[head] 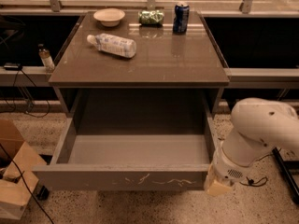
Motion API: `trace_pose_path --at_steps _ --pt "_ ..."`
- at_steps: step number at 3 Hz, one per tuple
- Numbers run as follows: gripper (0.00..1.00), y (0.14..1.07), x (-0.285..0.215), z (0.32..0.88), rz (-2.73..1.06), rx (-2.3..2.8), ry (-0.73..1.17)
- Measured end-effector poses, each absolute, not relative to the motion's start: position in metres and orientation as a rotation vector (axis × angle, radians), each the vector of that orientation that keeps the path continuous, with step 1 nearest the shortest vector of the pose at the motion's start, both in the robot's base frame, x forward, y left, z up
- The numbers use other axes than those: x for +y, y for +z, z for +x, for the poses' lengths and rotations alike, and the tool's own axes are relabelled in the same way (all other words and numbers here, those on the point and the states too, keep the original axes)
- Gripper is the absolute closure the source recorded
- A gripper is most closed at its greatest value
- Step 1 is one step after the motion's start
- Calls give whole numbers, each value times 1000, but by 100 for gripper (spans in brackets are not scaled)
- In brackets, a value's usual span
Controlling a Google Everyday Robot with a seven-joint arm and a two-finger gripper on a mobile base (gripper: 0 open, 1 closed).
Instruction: Close top drawer
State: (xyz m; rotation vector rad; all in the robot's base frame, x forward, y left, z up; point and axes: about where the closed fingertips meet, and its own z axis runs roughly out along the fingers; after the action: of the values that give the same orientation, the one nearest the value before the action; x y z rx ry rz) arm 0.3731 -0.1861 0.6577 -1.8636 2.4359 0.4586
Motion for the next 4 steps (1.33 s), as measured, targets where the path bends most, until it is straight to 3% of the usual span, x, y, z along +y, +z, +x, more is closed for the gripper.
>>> trace_pose_path --at_steps 3,4 --pt "100 654 -185 393 -1859 2420 463" --pt "100 648 -183 423 -1852 2410 465"
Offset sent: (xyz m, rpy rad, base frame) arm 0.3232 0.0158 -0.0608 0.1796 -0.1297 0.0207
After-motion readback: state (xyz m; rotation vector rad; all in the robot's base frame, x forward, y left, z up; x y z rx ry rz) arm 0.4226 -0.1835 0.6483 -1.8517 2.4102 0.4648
